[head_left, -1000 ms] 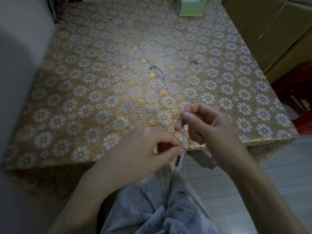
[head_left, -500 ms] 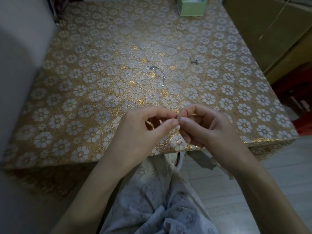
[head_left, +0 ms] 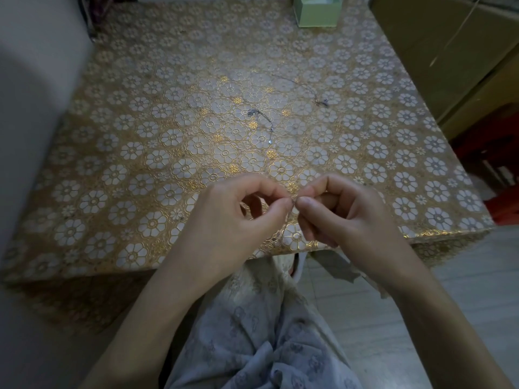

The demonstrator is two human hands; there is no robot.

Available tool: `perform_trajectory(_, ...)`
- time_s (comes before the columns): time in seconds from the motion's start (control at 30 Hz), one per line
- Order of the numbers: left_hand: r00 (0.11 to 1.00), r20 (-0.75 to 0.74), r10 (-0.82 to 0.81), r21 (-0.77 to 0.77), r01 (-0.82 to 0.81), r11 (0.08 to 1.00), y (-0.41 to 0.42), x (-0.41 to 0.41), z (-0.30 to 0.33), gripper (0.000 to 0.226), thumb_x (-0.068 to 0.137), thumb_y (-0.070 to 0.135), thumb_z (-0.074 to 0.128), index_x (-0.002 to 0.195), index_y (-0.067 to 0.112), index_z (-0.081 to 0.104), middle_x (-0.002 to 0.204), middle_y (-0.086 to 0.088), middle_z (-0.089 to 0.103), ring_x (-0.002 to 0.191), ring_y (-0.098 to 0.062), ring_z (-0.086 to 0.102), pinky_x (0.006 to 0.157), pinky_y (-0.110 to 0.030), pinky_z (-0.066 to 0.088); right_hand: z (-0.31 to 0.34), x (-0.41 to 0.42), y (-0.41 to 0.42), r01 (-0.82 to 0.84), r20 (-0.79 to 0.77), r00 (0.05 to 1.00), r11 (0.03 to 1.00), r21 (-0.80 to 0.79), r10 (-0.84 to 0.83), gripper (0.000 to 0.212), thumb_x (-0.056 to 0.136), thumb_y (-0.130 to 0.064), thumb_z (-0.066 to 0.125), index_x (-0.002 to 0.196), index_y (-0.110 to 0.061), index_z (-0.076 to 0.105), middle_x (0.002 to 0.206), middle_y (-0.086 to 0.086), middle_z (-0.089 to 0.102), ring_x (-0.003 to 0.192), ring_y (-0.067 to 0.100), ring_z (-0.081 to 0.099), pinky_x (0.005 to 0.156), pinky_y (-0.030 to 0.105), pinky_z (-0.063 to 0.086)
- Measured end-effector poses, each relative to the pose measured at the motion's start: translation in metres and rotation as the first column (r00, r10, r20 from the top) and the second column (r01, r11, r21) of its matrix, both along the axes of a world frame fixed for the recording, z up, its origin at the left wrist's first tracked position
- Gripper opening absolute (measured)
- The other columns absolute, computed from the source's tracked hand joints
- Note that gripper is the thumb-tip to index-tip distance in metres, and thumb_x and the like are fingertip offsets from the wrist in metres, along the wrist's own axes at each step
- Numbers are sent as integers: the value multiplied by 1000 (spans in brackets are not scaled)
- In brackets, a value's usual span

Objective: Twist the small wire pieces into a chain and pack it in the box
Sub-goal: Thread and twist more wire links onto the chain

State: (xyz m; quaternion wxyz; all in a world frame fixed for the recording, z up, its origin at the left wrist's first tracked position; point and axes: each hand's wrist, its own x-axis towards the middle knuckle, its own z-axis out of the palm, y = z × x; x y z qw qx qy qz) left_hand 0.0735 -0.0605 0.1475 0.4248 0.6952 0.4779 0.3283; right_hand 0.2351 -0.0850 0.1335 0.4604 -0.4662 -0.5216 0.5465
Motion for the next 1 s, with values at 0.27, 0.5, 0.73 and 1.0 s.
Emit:
perform_trajectory(0.27, 993, -113, 29, 205, -6, 979, -2, 2, -2, 8, 75, 29, 66, 77, 37, 67, 70, 25, 58, 58, -7, 47, 55, -6, 33, 0, -2, -2, -19, 9, 1000, 1000, -16, 20, 12, 92, -5, 52, 80, -6, 54, 49, 2, 55, 40, 4, 41, 42, 12, 32)
perform_trajectory(0.5, 969, -228, 99, 295, -28, 955, -3, 6, -6, 3, 74, 30, 59, 72, 31, 60, 64, 22, 49, 64, 4, 45, 62, -4, 32, -2, -4, -3, 11, 31, 999, 1000, -10, -10, 13, 90, -6, 55, 78, -10, 55, 49, -1, 56, 42, 4, 45, 43, 13, 34)
perform_trajectory(0.73, 990, -142, 2, 8, -1, 1000, -2, 3, 0, 10, 77, 20, 65, 68, 25, 62, 65, 15, 55, 55, -3, 45, 52, -10, 34, -5, -1, -2, -37, 86, 996, 999, 34, 34, 6, 82, -16, 56, 78, -11, 58, 55, 2, 59, 49, 7, 52, 47, 16, 39)
perform_trajectory(1.0, 990, -136, -47, -30, 43, 999, -1, 2, -4, 10, 77, 17, 65, 69, 22, 61, 64, 16, 55, 50, 1, 45, 49, -8, 31, -8, -2, -2, -48, 91, 995, 998, 46, 43, 4, 78, -11, 56, 74, -11, 57, 57, 6, 57, 52, 12, 52, 49, 20, 40)
